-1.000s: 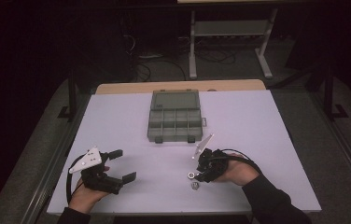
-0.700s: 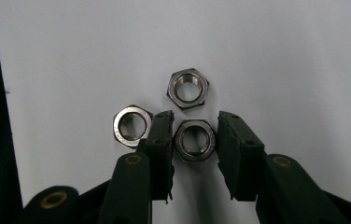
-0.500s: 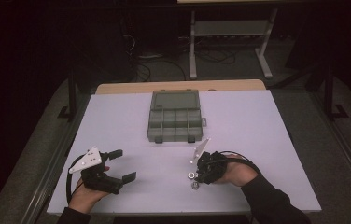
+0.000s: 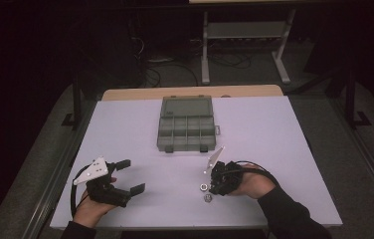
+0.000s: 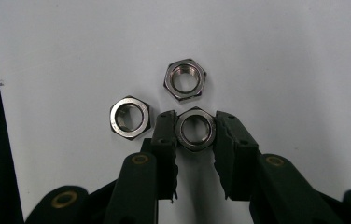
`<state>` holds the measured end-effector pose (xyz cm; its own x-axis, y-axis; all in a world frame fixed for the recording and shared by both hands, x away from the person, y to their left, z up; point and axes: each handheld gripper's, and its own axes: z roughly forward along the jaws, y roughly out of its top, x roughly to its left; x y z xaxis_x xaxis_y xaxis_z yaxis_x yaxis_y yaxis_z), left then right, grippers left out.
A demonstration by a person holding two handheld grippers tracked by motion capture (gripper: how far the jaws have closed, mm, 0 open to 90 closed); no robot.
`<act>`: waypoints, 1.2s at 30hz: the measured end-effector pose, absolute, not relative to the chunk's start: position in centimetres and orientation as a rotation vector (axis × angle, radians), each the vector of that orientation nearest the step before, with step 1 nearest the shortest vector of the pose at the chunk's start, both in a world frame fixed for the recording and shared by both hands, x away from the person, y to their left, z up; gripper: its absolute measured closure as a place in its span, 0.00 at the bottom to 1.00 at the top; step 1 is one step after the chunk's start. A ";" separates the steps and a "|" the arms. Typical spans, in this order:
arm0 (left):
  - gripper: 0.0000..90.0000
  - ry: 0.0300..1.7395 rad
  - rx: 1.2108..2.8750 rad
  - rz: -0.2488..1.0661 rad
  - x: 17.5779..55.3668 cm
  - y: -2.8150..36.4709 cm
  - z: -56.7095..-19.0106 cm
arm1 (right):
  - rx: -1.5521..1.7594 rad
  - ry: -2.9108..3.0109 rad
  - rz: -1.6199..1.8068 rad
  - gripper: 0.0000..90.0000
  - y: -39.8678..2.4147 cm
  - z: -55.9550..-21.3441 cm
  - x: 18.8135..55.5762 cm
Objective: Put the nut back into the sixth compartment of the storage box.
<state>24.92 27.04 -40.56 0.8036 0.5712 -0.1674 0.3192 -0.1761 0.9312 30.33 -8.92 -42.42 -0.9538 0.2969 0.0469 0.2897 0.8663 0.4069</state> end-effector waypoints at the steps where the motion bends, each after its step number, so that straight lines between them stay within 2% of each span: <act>1: 0.00 0.689 1.781 0.258 24.9 27.0 -40.6 | 0.475 3.018 0.653 0.77 -8.9 -42.4 30.3; 36: 0.00 0.686 1.786 0.258 24.9 27.0 -40.6 | 0.563 2.945 0.781 0.77 -10.3 -38.8 31.4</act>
